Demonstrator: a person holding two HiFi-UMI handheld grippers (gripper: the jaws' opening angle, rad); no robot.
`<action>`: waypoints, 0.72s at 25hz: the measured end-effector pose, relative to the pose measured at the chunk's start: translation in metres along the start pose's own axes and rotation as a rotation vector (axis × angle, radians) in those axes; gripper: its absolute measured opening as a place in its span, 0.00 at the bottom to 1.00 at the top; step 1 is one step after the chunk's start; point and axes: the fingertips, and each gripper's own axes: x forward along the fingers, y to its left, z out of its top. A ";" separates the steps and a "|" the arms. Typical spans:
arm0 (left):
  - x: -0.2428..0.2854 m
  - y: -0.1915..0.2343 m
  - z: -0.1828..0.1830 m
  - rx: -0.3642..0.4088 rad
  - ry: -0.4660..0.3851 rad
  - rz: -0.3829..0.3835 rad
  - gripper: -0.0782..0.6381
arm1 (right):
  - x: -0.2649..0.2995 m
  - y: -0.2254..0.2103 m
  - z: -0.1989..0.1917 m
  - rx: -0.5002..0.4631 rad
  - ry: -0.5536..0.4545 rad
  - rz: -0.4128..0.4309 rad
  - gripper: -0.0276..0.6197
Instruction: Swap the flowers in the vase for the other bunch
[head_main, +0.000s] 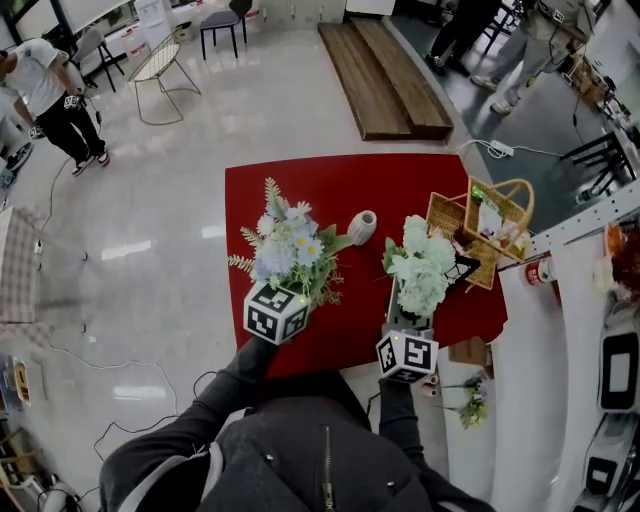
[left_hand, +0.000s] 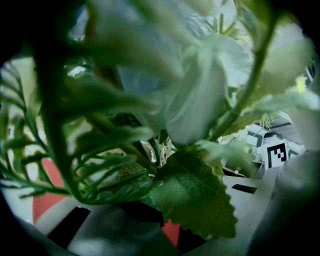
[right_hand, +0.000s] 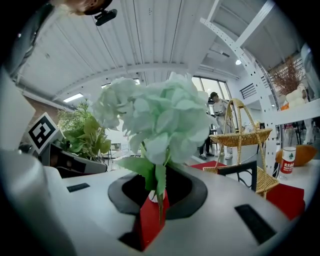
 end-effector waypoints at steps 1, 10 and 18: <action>0.000 0.000 0.000 0.003 -0.001 -0.001 0.16 | 0.000 0.000 -0.001 0.002 0.002 0.000 0.12; -0.002 0.006 -0.001 -0.008 0.012 0.020 0.16 | 0.002 0.004 -0.005 0.016 0.017 0.006 0.12; -0.006 0.015 0.005 0.014 0.001 0.047 0.16 | 0.003 0.006 -0.006 0.026 0.018 0.028 0.12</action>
